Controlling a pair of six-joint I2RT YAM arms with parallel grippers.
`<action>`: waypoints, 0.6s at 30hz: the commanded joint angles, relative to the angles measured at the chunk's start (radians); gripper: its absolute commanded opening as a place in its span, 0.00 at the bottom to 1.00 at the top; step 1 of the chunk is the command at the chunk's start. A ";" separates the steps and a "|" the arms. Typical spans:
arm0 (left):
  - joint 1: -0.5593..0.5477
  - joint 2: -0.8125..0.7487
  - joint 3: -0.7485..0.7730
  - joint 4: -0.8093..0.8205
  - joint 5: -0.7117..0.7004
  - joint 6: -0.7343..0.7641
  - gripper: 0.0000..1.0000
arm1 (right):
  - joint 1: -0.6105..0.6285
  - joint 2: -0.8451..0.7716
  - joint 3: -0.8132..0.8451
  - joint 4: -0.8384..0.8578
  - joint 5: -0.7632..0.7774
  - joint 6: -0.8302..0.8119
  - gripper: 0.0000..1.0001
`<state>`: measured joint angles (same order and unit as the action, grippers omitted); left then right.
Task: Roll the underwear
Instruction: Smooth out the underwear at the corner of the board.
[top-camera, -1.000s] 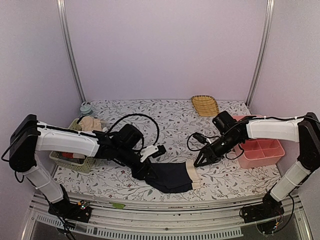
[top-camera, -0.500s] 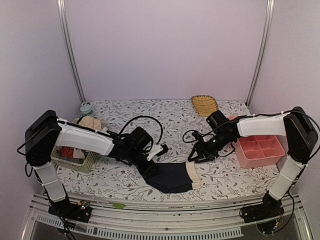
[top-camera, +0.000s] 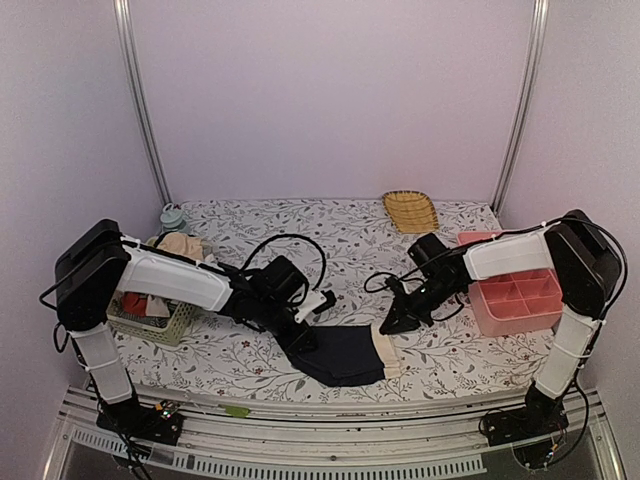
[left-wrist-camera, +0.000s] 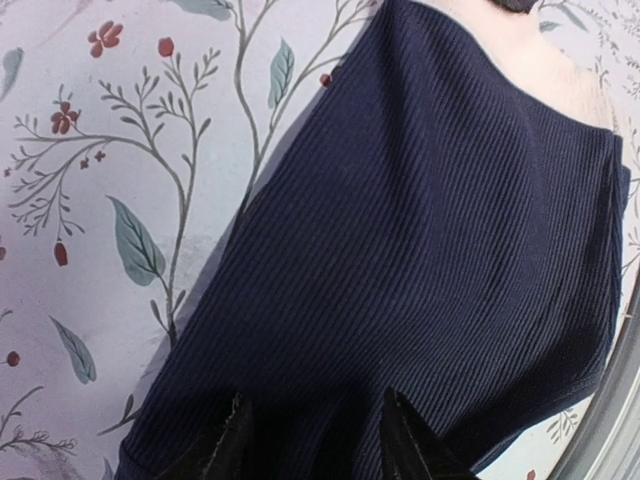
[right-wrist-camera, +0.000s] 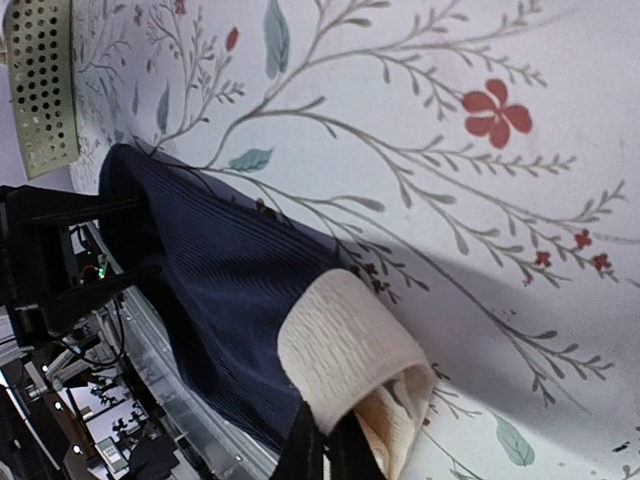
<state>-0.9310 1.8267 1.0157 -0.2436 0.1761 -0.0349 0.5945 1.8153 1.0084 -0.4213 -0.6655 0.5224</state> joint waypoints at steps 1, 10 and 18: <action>0.011 0.003 -0.010 -0.003 -0.018 -0.012 0.43 | -0.002 -0.007 -0.045 0.004 0.001 0.011 0.00; 0.059 0.041 -0.019 -0.010 -0.033 -0.027 0.43 | -0.003 0.087 -0.010 -0.004 0.072 0.004 0.00; 0.137 0.075 0.017 -0.031 -0.060 -0.018 0.42 | -0.005 0.175 0.143 -0.062 0.095 -0.031 0.00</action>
<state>-0.8497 1.8603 1.0309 -0.2222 0.1665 -0.0540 0.5941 1.9591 1.1172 -0.4450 -0.6609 0.5121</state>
